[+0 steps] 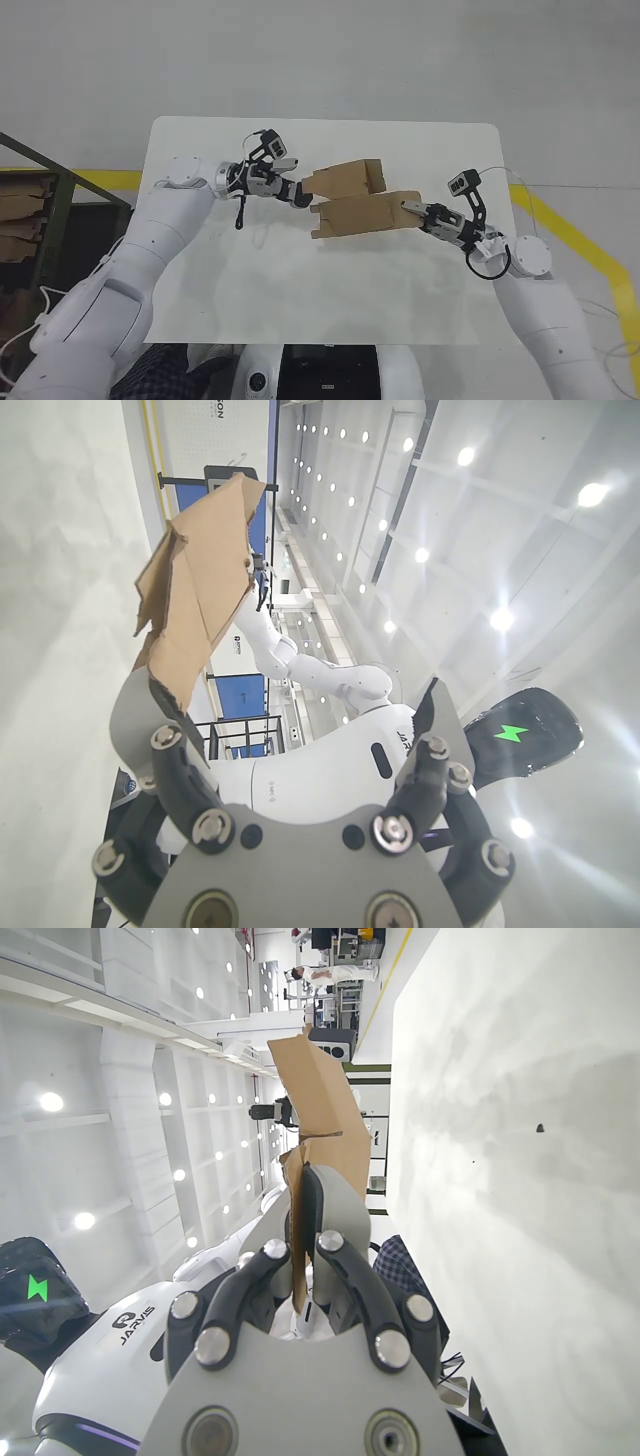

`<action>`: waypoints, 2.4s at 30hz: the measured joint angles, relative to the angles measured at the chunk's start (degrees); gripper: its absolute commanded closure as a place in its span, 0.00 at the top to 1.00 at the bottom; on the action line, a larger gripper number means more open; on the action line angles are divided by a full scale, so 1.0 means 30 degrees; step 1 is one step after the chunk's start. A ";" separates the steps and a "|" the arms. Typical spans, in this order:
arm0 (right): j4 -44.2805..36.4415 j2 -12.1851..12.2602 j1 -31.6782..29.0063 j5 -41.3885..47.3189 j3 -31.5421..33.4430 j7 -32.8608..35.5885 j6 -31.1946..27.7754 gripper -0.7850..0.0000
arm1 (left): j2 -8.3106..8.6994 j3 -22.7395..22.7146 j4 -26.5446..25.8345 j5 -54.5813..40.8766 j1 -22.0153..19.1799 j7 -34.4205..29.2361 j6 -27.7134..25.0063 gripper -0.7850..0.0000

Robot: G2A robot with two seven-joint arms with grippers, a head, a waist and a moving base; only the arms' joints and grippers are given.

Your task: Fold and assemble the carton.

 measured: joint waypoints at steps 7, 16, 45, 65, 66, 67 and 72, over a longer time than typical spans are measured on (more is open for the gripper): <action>-0.0135 -0.0006 -0.0153 -0.0175 0.0028 -0.0188 -0.0092 0.00 | 0.0042 -0.0232 -0.0354 -0.0025 0.0115 0.0000 0.0000 1.00; -0.0608 -0.0033 -0.0379 -0.0250 -0.0111 -0.0092 -0.0058 0.00 | -0.0269 -0.0172 0.0059 -0.0095 -0.0146 0.0000 0.0002 1.00; -0.1699 -0.0021 -0.0603 -0.0242 0.0158 -0.0140 0.0181 0.00 | -0.1032 -0.0252 0.1480 0.2839 -0.0749 0.1110 -0.0223 0.09; -0.1532 0.0133 -0.1054 -0.0593 0.1096 -0.0962 0.0328 1.00 | -0.1191 -0.1060 0.1330 0.2914 -0.0667 0.0132 -0.0151 0.00; -0.1452 0.0161 -0.1105 -0.0672 0.1266 -0.1093 0.0297 1.00 | -0.1173 -0.1113 0.1249 0.3023 -0.0629 0.0114 -0.0125 0.00; -0.1398 0.0187 -0.1144 -0.0775 0.1407 -0.1194 0.0253 1.00 | -0.1157 -0.1149 0.1182 0.3113 -0.0593 0.0098 -0.0103 0.00; -0.1510 0.0327 -0.1379 -0.1073 0.2139 -0.1394 0.0081 1.00 | -0.1059 -0.1335 0.0509 0.3613 -0.0272 0.0021 -0.0023 0.00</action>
